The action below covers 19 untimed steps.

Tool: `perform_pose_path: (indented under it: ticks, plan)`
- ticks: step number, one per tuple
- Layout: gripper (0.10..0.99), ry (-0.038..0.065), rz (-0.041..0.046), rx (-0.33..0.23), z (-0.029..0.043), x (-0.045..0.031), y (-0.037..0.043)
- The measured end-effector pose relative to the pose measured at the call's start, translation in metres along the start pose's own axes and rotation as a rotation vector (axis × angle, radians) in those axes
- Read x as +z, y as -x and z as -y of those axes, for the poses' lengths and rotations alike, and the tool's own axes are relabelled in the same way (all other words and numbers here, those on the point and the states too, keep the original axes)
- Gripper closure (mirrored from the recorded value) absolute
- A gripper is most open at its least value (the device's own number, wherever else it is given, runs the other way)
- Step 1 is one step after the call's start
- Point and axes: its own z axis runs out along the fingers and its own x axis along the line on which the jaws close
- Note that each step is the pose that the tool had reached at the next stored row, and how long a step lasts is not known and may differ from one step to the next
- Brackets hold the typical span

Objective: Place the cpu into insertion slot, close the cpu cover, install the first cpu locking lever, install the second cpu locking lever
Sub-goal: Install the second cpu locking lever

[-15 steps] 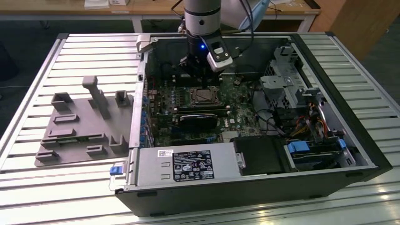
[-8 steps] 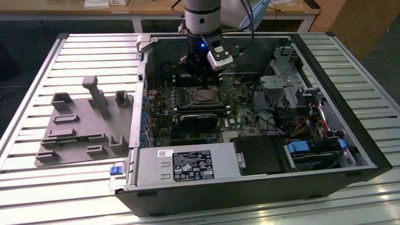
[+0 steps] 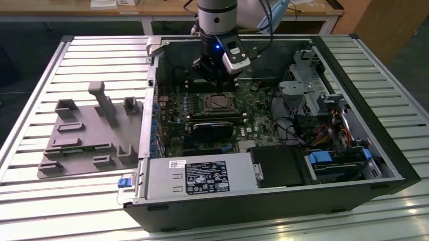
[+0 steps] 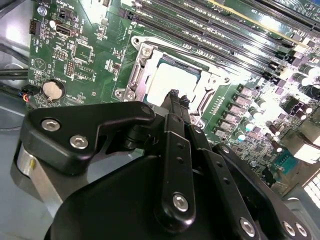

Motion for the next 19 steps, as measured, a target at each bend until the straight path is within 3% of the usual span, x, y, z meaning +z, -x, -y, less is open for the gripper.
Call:
perform_pose_path:
  ticks: [10,19]
  plan:
    - [0.984,-0.001,0.0002,0.000,0.0096,-0.0005,0.0017]
    - [0.984,-0.001,0.0002,0.000,0.0253,-0.0003,0.0044]
